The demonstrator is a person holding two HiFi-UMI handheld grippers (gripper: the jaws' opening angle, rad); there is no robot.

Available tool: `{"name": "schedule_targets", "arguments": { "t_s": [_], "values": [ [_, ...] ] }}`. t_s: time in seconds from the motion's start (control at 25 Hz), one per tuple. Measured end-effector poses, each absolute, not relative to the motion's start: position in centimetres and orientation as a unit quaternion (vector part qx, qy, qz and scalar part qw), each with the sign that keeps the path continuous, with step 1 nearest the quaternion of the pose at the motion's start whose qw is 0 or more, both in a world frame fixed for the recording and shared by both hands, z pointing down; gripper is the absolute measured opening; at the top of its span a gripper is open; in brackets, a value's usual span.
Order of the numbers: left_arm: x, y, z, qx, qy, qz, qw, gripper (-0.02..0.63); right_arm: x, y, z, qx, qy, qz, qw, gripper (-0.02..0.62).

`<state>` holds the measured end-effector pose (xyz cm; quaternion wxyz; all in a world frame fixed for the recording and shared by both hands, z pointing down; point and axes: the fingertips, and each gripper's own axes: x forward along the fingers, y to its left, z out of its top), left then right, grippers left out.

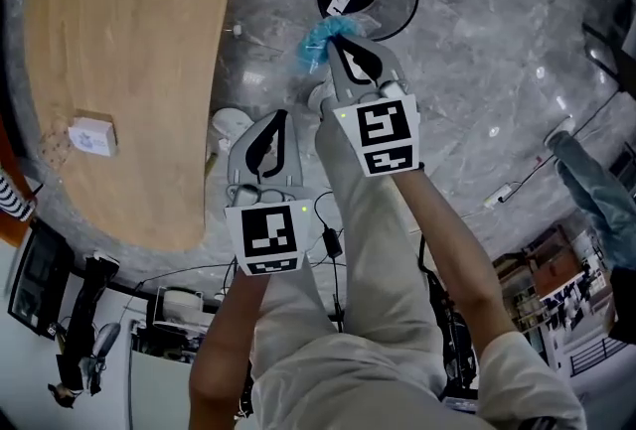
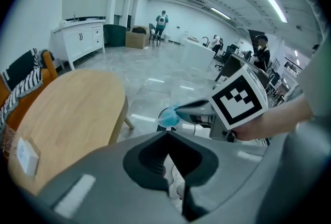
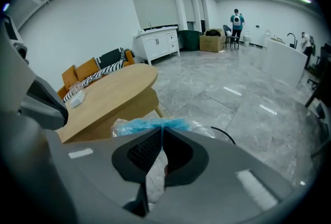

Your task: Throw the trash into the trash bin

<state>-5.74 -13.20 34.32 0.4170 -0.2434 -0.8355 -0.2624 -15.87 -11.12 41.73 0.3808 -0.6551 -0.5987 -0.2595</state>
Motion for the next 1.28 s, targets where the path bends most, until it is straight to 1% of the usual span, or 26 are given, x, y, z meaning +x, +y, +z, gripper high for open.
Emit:
{"name": "schedule_targets", "arguments": {
  "t_s": [0.4, 0.64, 0.88, 1.16, 1.24, 1.28],
  "values": [
    [-13.3, -13.7, 40.1, -0.219, -0.838, -0.256, 0.429, 0.002, -23.3, -14.3, 47.8, -0.628, -0.602, -0.288, 0.4, 0.038],
    [-16.3, -14.7, 42.8, -0.194, -0.843, -0.253, 0.434, 0.0, -26.3, -15.3, 52.0, -0.609, -0.606, -0.306, 0.411, 0.038],
    [-17.5, -14.9, 46.1, -0.186, -0.843, -0.255, 0.436, 0.0, -27.6, -16.6, 57.6, -0.591, -0.605, -0.327, 0.422, 0.038],
    [-16.4, -15.7, 49.1, -0.188, -0.832, -0.268, 0.448, 0.0, -27.5, -18.9, 61.8, -0.565, -0.605, -0.335, 0.45, 0.038],
    [-16.0, -15.9, 49.3, -0.189, -0.831, -0.27, 0.449, 0.0, -27.2, -19.2, 62.6, -0.563, -0.598, -0.337, 0.461, 0.06],
    [-15.9, -16.0, 49.3, -0.189, -0.83, -0.271, 0.449, 0.0, -27.1, -19.4, 62.7, -0.562, -0.596, -0.337, 0.464, 0.097]
  ]
}}
